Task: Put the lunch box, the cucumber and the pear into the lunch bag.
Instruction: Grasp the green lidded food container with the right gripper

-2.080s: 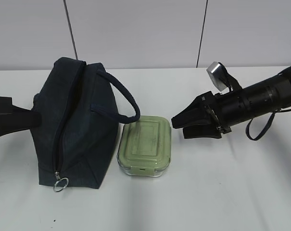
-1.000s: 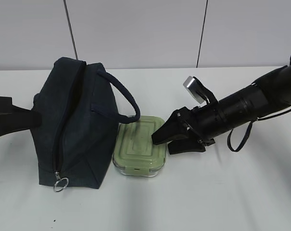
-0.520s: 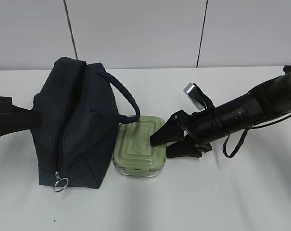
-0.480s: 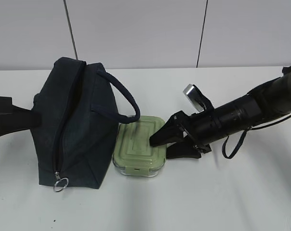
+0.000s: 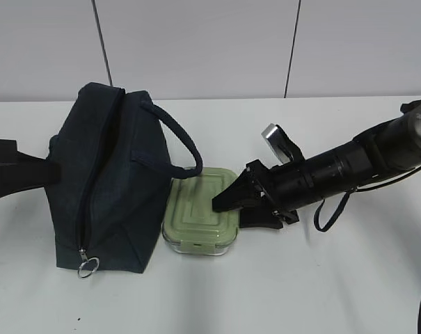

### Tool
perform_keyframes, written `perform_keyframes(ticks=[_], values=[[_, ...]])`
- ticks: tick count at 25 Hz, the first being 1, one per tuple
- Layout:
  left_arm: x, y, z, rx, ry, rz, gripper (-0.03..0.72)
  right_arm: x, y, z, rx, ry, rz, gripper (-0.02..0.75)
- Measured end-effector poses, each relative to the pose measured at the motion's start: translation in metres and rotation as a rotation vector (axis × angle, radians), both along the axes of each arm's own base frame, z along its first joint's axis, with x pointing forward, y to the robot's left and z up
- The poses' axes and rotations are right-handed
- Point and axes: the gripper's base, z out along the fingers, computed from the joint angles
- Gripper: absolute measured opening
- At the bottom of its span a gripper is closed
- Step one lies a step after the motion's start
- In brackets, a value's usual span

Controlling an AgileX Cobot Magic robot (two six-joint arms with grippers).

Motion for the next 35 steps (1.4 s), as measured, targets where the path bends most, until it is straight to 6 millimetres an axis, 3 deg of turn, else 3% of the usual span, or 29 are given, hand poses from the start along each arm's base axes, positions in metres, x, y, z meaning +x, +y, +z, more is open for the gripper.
perform_keyframes(ticks=[3, 5, 17, 35], values=[[0.000, 0.000, 0.000, -0.001, 0.000, -0.001, -0.015, 0.001, 0.000, 0.000, 0.002, 0.000, -0.007, 0.411], [0.000, 0.000, 0.000, -0.001, 0.000, -0.001, -0.015, 0.001, 0.000, 0.000, 0.005, 0.001, -0.007, 0.389], [0.000, 0.000, 0.000, -0.003, 0.001, -0.004, -0.015, 0.001, -0.004, 0.001, 0.017, 0.001, -0.007, 0.376], [0.000, 0.000, 0.000, -0.003, 0.001, -0.005, -0.015, 0.015, -0.062, 0.003, 0.042, -0.003, -0.147, 0.374]])
